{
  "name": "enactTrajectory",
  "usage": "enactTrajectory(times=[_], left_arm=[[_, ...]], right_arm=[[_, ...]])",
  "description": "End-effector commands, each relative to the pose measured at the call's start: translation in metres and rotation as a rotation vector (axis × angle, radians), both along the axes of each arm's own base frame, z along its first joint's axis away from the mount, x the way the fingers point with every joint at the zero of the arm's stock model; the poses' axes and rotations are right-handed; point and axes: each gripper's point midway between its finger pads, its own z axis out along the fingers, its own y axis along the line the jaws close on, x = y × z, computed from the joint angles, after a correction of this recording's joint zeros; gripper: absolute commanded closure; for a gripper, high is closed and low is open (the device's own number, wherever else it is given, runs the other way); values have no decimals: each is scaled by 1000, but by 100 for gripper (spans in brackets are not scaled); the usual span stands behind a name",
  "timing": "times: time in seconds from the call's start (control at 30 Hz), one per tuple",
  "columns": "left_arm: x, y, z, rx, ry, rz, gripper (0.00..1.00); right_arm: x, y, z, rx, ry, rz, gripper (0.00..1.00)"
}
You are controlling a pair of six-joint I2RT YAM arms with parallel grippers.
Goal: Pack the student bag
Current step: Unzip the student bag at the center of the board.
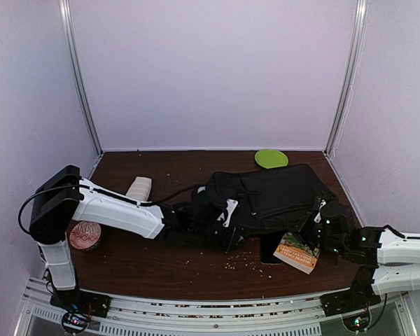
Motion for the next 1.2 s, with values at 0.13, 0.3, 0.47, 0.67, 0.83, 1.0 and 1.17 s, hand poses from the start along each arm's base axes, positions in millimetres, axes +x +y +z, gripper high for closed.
enactTrajectory(times=[0.13, 0.3, 0.47, 0.67, 0.83, 1.0, 1.17], left_arm=[[13, -10, 11, -54, -17, 20, 77], [14, -12, 12, -61, -16, 20, 81], [14, -13, 12, -65, -15, 21, 85], [14, -12, 11, -61, -16, 20, 93], [15, -7, 9, -51, -20, 31, 100], [17, 5, 9, -20, -49, 51, 100], [22, 25, 7, 70, -103, 82, 100]], right_arm=[[6, 1, 20, 0, -64, 0, 100], [6, 0, 20, -1, -64, -2, 100], [6, 0, 20, -2, -64, -1, 100], [6, 0, 19, -3, -63, -2, 100], [5, -1, 18, -7, -60, -2, 100], [3, -5, 17, -23, -59, -3, 100], [-1, -12, 13, -51, -49, -10, 100]])
